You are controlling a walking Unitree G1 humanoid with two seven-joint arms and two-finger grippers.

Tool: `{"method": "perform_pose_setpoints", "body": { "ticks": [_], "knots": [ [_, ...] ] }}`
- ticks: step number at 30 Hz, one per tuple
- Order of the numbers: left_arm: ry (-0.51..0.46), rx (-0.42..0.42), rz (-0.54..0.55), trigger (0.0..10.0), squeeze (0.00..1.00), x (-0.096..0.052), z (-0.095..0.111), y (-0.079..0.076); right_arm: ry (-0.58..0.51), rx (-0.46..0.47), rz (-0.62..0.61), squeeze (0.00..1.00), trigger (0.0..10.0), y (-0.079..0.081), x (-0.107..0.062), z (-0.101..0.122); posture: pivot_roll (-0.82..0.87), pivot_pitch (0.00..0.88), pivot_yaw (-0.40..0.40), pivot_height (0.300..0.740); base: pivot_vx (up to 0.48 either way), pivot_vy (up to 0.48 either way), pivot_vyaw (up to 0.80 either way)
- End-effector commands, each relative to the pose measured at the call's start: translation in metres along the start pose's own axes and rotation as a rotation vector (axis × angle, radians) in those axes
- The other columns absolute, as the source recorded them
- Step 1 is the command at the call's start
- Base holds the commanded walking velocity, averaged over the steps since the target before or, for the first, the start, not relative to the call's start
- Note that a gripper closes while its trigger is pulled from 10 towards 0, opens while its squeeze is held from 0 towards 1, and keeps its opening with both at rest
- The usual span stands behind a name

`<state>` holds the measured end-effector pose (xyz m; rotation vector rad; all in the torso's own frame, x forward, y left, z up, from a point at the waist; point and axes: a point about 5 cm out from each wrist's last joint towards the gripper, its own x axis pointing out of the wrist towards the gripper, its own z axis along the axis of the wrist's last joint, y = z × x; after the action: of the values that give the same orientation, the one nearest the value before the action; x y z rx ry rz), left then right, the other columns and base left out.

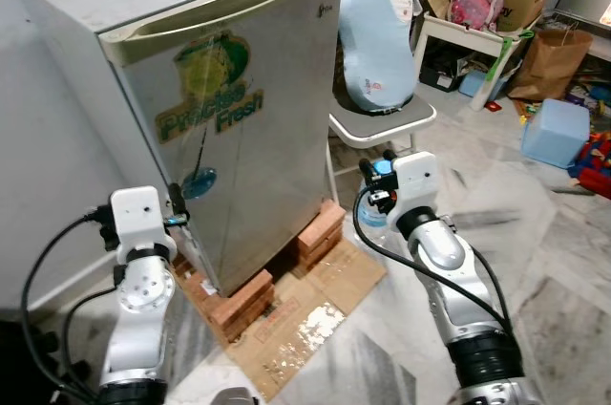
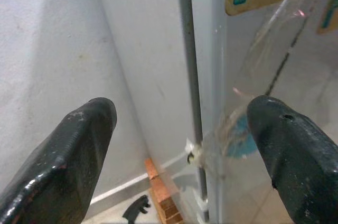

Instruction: Restocking fridge

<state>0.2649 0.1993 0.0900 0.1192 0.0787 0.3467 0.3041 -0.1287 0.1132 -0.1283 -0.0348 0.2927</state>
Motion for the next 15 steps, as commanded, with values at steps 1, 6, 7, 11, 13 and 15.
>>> {"method": "perform_pose_setpoints", "body": {
  "ticks": [1, 6, 7, 11, 13, 15],
  "knots": [
    [-0.008, -0.006, 0.006, 10.0, 0.00, 0.003, 0.002, -0.001, -0.049, -0.027, 0.014, 0.00, 10.0, 0.000, 0.002, 0.010, 0.03, 0.000, -0.009, 0.740, 0.390, 0.000, 0.80],
    [0.019, -0.011, 0.060, 10.0, 1.00, 0.002, -0.002, 0.003, -0.047, -0.015, 0.019, 0.00, 10.0, 0.001, 0.002, 0.010, 0.03, 0.000, -0.012, 0.740, 0.246, 0.000, 0.40],
    [0.023, -0.022, 0.069, 10.0, 1.00, 0.001, -0.003, 0.004, -0.046, -0.014, 0.019, 0.00, 10.0, 0.001, 0.002, 0.010, 0.03, 0.000, -0.013, 0.740, 0.000, 0.000, 0.00],
    [0.044, -0.033, 0.096, 10.0, 1.00, -0.004, -0.008, 0.006, -0.045, -0.014, 0.022, 0.00, 10.0, 0.000, 0.003, 0.010, 0.03, 0.000, -0.016, 0.740, 0.000, 0.000, 0.00],
    [0.055, -0.022, 0.104, 10.0, 1.00, -0.006, -0.011, 0.006, -0.044, -0.016, 0.024, 0.00, 10.0, 0.000, 0.003, 0.010, 0.03, 0.000, -0.018, 0.740, 0.000, 0.000, 0.00],
    [0.072, -0.024, 0.090, 10.0, 0.94, -0.009, -0.015, 0.002, -0.043, -0.015, 0.027, 0.00, 10.0, 0.000, 0.004, 0.010, 0.03, 0.000, -0.022, 0.740, 0.000, 0.000, 0.00]
  ]
}}
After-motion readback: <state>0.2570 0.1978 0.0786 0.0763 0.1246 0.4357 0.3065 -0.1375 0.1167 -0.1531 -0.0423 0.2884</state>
